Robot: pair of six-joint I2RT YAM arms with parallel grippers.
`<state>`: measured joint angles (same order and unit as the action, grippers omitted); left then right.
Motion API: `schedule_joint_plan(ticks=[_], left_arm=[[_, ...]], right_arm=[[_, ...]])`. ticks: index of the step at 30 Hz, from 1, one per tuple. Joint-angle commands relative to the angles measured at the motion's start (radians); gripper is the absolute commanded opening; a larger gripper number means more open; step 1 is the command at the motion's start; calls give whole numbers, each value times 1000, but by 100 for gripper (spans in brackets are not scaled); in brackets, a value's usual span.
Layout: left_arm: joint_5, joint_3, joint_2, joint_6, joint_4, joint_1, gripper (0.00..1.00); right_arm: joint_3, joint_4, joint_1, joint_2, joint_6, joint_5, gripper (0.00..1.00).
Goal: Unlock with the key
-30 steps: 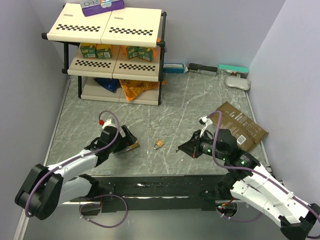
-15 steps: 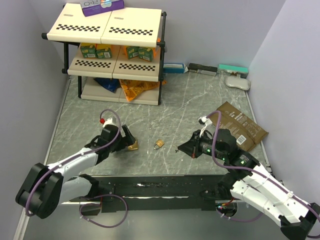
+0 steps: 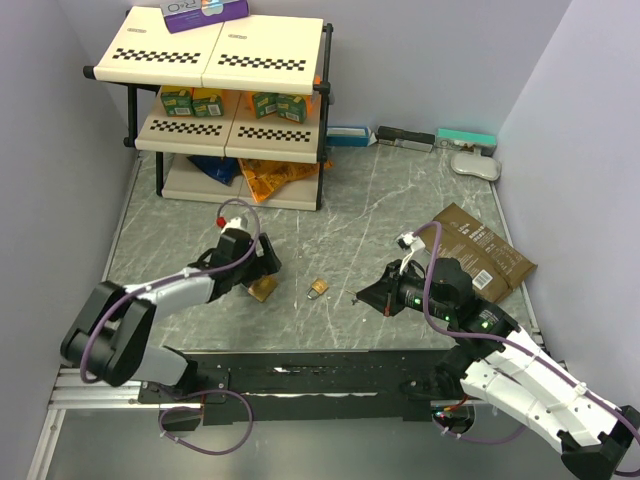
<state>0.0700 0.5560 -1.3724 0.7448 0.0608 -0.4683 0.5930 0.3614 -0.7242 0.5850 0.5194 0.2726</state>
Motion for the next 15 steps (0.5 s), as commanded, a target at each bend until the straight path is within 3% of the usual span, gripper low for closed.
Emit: schedule_joint_plan(ticks=[1,10,15], left_arm=[[-10,87,-63,-47,30,3,99],[-50,134,-62,-64,17,5,99],[-47,197,45,-65,-58,3,99]], right_arm=[[4,-3,-11,-4,4,-21,0],[5,-9,-12,19,-9,-26,0],[30,-36,-34,82,-48,-35,0]])
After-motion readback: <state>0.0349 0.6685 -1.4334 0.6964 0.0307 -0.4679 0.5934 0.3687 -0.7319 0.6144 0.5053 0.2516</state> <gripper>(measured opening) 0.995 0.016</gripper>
